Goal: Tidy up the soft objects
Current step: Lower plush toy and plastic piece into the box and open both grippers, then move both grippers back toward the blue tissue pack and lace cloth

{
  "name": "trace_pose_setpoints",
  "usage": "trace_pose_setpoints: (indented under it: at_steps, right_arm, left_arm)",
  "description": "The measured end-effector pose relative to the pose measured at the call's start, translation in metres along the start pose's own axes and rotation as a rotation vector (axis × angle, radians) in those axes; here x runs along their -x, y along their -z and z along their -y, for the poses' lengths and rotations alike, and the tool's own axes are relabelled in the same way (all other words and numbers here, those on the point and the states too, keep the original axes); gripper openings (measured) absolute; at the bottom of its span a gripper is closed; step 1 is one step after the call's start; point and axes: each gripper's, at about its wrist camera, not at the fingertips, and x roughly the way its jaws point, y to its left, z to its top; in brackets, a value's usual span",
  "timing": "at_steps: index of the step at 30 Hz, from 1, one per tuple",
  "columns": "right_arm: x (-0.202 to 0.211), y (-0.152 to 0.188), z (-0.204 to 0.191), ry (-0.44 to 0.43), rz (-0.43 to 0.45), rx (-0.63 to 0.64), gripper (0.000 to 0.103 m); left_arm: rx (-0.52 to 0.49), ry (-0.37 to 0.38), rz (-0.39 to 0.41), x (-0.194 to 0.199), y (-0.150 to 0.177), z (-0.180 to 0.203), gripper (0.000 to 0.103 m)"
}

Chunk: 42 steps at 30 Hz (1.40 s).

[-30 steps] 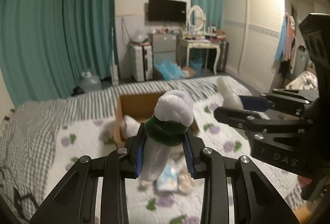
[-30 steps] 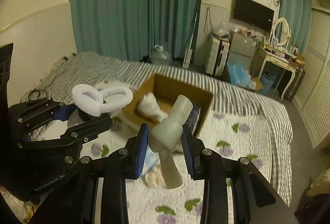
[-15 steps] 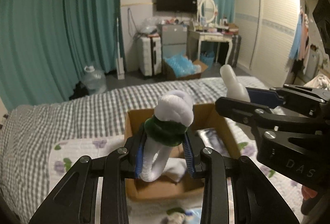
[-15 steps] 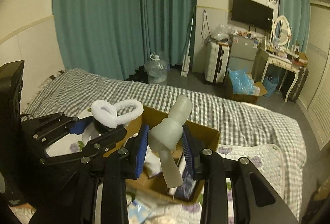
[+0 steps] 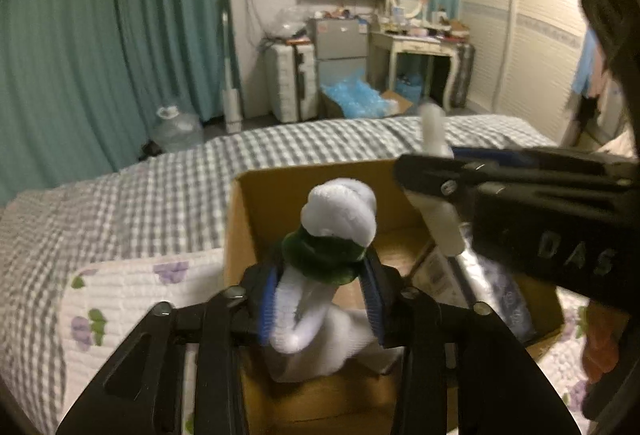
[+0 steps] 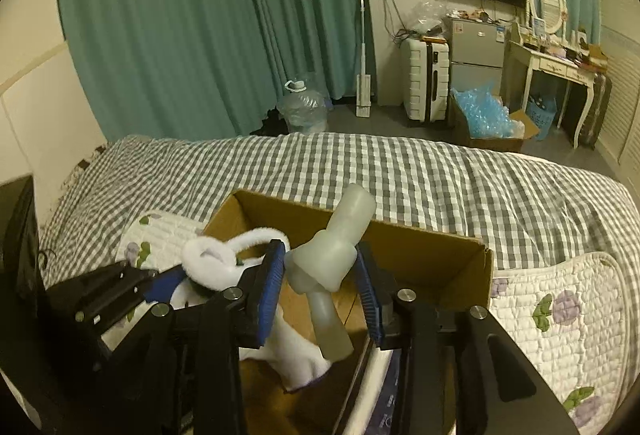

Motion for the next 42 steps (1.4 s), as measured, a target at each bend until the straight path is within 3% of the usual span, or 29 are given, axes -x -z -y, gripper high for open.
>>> trace_pose_setpoints:
  at_steps: [1,3,10,12,14,19,21,27,34,42]
  right_arm:
    - [0.001,-0.001,0.001,0.014,0.007,-0.001,0.042]
    - [0.011,-0.003,0.001,0.051,0.039,0.001,0.06]
    - [0.091,-0.022,0.0,0.109,0.132,0.013,0.067]
    - [0.122,-0.027,-0.006,0.121,0.162,0.025,0.076]
    - [0.154,-0.031,-0.012,0.125,0.192,0.028,0.077]
    - [0.244,-0.034,-0.038,0.137,0.27,0.054,0.09]
    - [0.276,-0.031,-0.051,0.149,0.299,0.075,0.099]
    - [0.348,-0.008,-0.083,0.166,0.357,0.125,0.103]
    - [0.358,0.037,-0.089,0.16,0.307,0.133,0.103]
    - [0.28,0.097,-0.06,0.179,0.149,0.115,0.103]
  left_arm:
    - [0.0,-0.007,0.01,0.003,-0.001,0.001,0.053]
    - [0.009,-0.005,0.03,0.012,-0.004,0.0,0.061]
    - [-0.036,-0.057,0.115,0.083,-0.027,0.01,0.063]
    - [-0.048,-0.077,0.157,0.113,-0.033,0.011,0.082]
    - [-0.041,-0.095,0.231,0.152,-0.038,0.01,0.09]
    - [-0.012,-0.105,0.309,0.233,-0.045,0.006,0.092]
    - [-0.008,-0.128,0.327,0.26,-0.043,0.008,0.103]
    - [0.001,-0.145,0.364,0.307,-0.022,0.01,0.103]
    - [0.007,-0.109,0.336,0.305,0.02,0.022,0.103]
    - [0.04,-0.1,0.208,0.238,0.056,0.028,0.103]
